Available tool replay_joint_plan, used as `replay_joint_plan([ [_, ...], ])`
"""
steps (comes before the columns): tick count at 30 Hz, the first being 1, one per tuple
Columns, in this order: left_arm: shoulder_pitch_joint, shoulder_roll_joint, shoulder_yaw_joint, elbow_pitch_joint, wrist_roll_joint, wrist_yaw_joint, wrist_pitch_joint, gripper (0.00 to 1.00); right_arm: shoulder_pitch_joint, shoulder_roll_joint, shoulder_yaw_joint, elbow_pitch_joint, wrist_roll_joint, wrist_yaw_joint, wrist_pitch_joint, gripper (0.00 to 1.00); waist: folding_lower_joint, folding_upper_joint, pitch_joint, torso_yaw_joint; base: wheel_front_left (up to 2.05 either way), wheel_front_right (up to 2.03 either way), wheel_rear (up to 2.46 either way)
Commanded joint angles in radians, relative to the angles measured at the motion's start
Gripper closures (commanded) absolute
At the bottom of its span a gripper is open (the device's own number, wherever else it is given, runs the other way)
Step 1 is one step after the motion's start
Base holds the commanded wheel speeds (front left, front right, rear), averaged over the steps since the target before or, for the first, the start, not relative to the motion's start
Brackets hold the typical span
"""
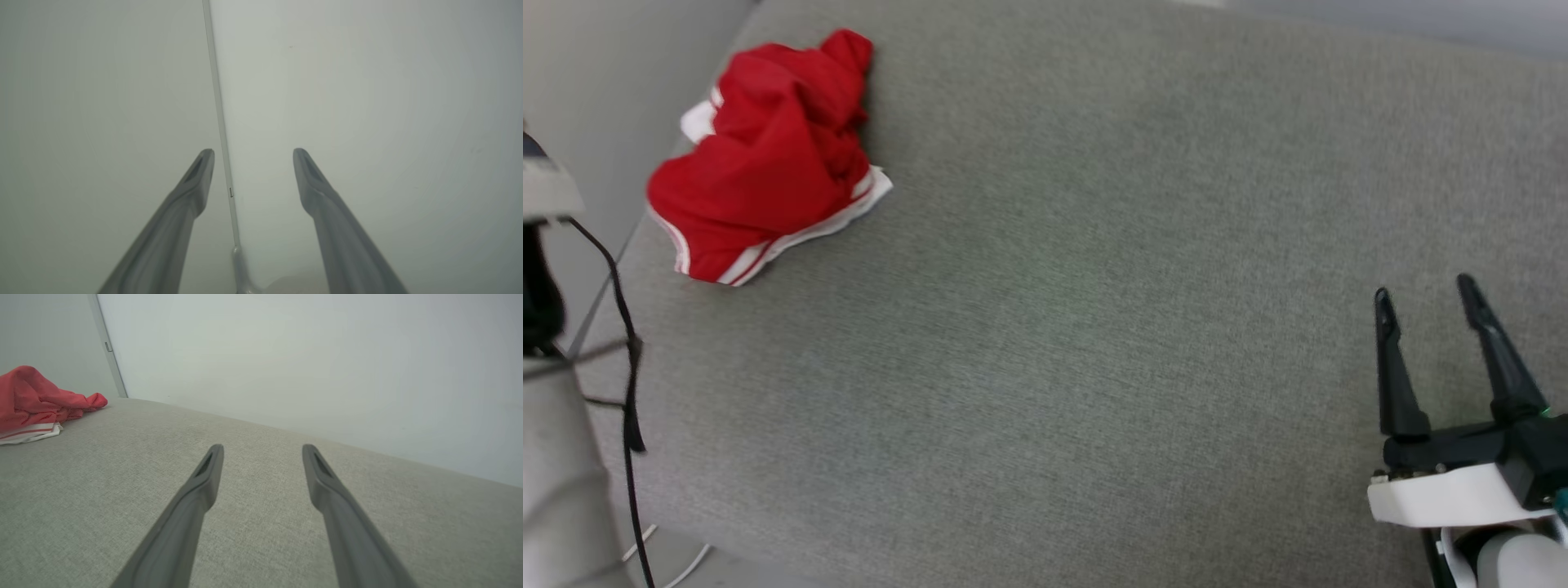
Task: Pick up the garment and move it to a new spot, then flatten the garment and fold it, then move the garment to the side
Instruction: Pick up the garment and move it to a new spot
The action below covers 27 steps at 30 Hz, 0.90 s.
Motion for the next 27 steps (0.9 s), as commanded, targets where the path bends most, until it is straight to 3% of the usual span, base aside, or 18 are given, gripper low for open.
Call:
replay_joint_plan([
  [1,-0.041,0.034,-0.012,0.031,0.0,-0.005,-0.002,0.0,-0.02,0.0,-0.007,-0.012,-0.007,-0.001,-0.002,0.0,-0.0002,0.0,0.067,-0.033,0.0,0.0,0.0],
  [4,-0.118,0.091,-0.053,0.127,-0.041,-0.007,0.014,0.0,-0.034,-0.006,-0.013,-0.031,-0.015,-0.001,-0.002,0.0,-0.0002,0.0,0.103,-0.045,0.0,0.0,0.0],
  [7,-0.189,0.173,-0.153,0.204,-0.11,-0.008,0.094,0.0,-0.047,-0.011,-0.016,-0.045,-0.021,-0.001,-0.002,0.0,-0.0002,0.0,0.134,-0.057,0.0,0.0,0.0],
  [10,-0.241,0.244,-0.265,0.274,-0.212,-0.008,0.236,0.0,-0.056,-0.022,-0.017,-0.06,-0.027,-0.001,-0.002,0.0,-0.0002,0.0,0.162,-0.067,0.0,0.0,0.0],
  [15,-0.303,0.341,-0.409,0.37,-0.41,-0.009,0.567,0.0,-0.073,-0.038,-0.014,-0.077,-0.029,-0.001,-0.002,0.0,-0.0002,0.0,0.205,-0.088,0.0,0.0,0.0],
  [16,-0.303,0.341,-0.409,0.37,-0.41,-0.009,0.567,0.0,-0.073,-0.038,-0.014,-0.077,-0.029,-0.001,-0.002,0.0,-0.0002,0.0,0.205,-0.088,0.0,0.0,0.0],
  [22,-0.331,0.412,-0.507,0.439,-0.589,-0.009,0.9,0.0,-0.092,-0.052,-0.012,-0.1,-0.035,-0.001,-0.002,0.0,-0.0002,0.0,0.252,-0.117,0.0,0.0,0.0],
  [27,-0.327,0.421,-0.562,0.512,-0.645,-0.009,1.041,0.0,-0.095,-0.061,-0.013,-0.109,-0.039,-0.001,-0.002,0.0,-0.0002,0.0,0.283,-0.133,0.0,0.0,0.0],
])
